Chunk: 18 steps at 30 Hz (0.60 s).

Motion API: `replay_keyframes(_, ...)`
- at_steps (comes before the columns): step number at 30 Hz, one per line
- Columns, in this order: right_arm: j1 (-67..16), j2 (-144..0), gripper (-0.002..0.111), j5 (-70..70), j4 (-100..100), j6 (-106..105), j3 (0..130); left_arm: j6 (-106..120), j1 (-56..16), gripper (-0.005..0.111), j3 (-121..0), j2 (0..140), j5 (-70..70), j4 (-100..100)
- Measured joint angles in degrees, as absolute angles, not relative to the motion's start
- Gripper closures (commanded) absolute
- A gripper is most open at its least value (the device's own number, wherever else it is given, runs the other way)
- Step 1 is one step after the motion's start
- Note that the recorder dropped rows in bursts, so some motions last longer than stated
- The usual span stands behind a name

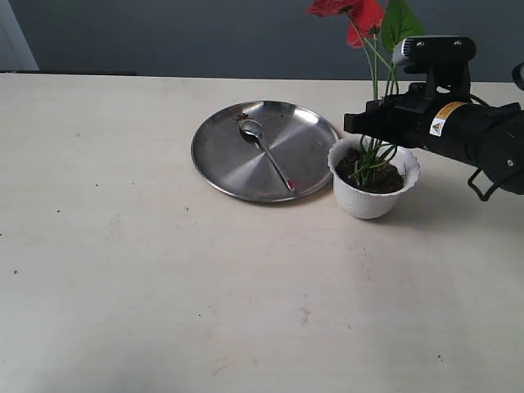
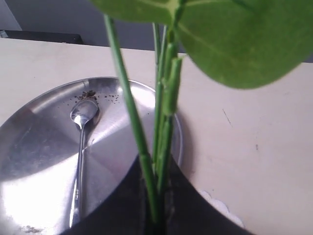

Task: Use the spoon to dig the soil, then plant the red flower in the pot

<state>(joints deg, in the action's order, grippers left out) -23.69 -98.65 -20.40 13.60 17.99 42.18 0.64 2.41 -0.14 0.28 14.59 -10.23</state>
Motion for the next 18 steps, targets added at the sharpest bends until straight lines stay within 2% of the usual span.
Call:
replay_keyframes(3, -23.69, -98.27, 0.103, -19.65, 13.71, 17.99, 42.18, 0.64, 2.41, 0.106, -0.14, 0.28, 14.59, -10.23)
replay_keyframes(9, -23.69, -97.76, 0.08, -13.42, 14.62, 17.99, 40.98, 0.64, 2.41, 0.106, -0.14, 0.28, 14.59, -10.23)
replay_keyframes(18, -23.69, -97.29, 0.079, -11.05, 14.61, 17.89, 40.76, 0.64, 2.41, 0.106, -0.14, 0.28, 14.59, -10.23)
